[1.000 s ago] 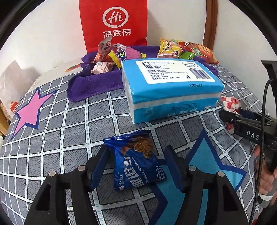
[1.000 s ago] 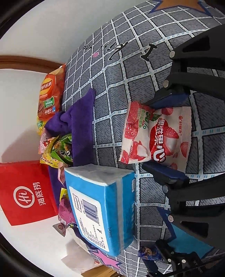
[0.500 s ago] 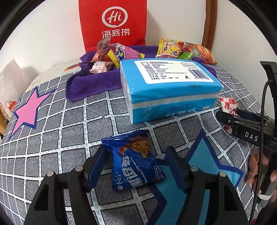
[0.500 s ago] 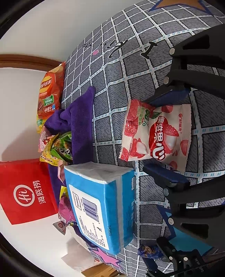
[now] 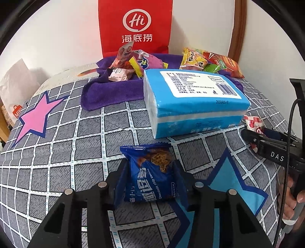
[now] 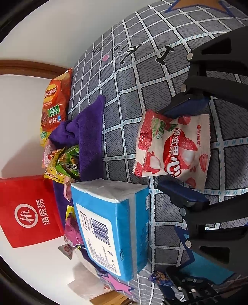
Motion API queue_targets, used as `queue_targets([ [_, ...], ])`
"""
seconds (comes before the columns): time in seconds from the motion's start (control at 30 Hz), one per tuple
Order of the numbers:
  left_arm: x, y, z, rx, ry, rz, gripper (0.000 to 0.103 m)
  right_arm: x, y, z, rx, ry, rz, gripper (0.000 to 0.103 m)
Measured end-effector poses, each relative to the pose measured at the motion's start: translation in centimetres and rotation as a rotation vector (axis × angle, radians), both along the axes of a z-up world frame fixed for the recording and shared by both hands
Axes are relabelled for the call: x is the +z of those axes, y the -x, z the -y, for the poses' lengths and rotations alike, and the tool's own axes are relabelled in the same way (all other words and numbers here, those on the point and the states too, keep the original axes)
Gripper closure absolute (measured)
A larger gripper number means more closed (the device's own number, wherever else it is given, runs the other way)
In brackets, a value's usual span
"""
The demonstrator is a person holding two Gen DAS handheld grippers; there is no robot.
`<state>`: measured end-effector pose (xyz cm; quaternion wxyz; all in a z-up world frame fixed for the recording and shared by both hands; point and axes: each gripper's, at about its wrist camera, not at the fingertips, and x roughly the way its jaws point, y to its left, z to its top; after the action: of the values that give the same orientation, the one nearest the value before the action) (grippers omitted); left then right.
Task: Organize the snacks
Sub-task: 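Grasp the blue snack bag with the left gripper while the right holds the strawberry bag, then carry both bags up over the purple cloth with both grippers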
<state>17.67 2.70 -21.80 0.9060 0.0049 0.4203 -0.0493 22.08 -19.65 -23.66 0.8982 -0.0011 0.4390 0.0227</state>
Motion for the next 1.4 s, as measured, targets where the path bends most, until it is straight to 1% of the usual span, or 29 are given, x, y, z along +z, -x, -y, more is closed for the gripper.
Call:
queue_targets([
  [0.13,0.0,0.1,0.2,-0.003,-0.007,0.0,0.063,0.0,0.0,0.0,0.0,0.002,-0.001,0.036],
  [0.2,0.1,0.1,0.2,-0.003,0.001,0.0,0.064,0.0,-0.1,-0.1,-0.001,0.002,-0.002,0.036],
  [0.27,0.1,0.1,-0.1,-0.004,0.025,0.0,0.064,0.0,0.0,0.0,-0.002,0.002,0.0,0.036],
  [0.33,0.1,0.1,-0.4,-0.004,0.048,0.0,0.064,0.0,0.0,0.0,0.001,0.002,0.005,0.038],
  [0.37,0.1,0.1,-0.5,-0.004,0.058,0.001,0.064,0.0,0.1,0.0,0.003,0.003,0.009,0.042],
  [0.4,0.1,0.1,-0.5,-0.004,0.062,0.001,0.064,0.1,0.2,0.0,0.004,0.003,0.012,0.045],
  [0.6,0.1,0.1,-0.5,-0.001,0.061,0.001,0.065,0.2,0.4,0.0,-0.004,0.012,0.019,0.049],
  [0.8,0.1,0.1,-0.9,0.0,0.079,0.004,0.066,0.3,0.5,0.0,-0.013,0.004,0.025,0.053],
  [0.93,0.2,0.2,-0.7,0.005,0.065,0.005,0.066,0.4,0.6,0.1,-0.021,-0.001,0.03,0.054],
  [1.07,0.3,0.2,-0.8,0.017,0.083,0.004,0.066,0.5,0.6,0.6,-0.023,-0.03,0.034,0.054],
  [1.13,0.2,0.1,-0.9,0.029,0.08,0.003,0.066,0.5,0.6,0.6,-0.025,-0.035,0.034,0.054],
  [1.27,0.4,0.2,-0.6,0.041,0.069,-0.004,0.066,0.4,0.5,0.3,-0.007,-0.027,0.026,0.054],
  [1.4,1.4,0.3,-0.9,0.041,0.084,-0.006,0.065,0.5,0.8,0.1,0.019,-0.013,0.018,0.054],
])
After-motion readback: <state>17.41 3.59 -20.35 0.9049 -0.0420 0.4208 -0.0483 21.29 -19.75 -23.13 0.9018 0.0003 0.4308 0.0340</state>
